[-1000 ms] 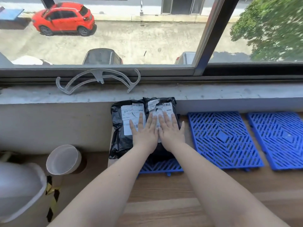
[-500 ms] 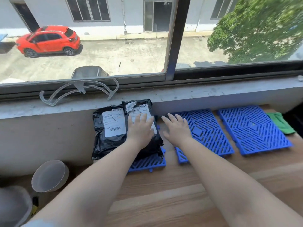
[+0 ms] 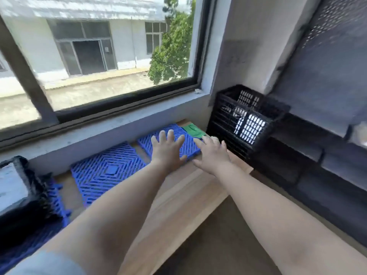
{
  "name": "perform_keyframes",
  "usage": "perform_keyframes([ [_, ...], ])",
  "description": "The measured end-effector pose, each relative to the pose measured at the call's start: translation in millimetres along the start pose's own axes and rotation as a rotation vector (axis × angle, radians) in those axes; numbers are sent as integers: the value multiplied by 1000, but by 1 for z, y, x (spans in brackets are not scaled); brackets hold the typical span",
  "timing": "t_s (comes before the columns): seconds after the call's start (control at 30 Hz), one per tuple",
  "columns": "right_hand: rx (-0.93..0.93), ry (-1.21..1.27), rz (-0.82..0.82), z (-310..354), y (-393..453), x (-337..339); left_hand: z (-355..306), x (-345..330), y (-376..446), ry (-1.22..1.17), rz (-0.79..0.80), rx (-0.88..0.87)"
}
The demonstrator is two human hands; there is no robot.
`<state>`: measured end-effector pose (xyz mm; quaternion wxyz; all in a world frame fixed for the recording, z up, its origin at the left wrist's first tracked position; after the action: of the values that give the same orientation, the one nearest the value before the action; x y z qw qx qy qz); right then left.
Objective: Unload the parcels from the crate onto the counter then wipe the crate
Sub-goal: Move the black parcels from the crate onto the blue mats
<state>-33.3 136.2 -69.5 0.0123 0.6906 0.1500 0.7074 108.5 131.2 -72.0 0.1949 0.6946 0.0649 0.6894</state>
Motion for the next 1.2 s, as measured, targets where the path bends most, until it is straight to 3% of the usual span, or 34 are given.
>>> perform_keyframes([
  [0.23, -305, -39, -5, -218, -81, 20, -223, -17, 39, -79, -22, -283],
  [0.47, -495, -102, -11, -345, -112, 10, -353, -46, 84, -143, -37, -474],
  [0.63, -565, -122, 17, -412, -85, -13, -411, -75, 139, -200, -76, -525],
  [0.9, -596, -154, 22, -518, 32, -40, -462, -134, 287, -281, -97, -549],
  [1.2, -681, 71, 32, -597, 143, -99, -499, -222, 414, -198, 35, -491],
])
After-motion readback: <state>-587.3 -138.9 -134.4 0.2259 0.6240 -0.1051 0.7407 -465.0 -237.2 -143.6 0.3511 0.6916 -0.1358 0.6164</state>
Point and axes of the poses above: each hand's wrist, its own y-axis towards the middle knuckle, its own x-axis out of the back of the hand, z = x × y, the point moved 6 cm from there along y, towards the middle knuckle, and after that the axes turned 13 degrees about -z, right-handed, at the moved point
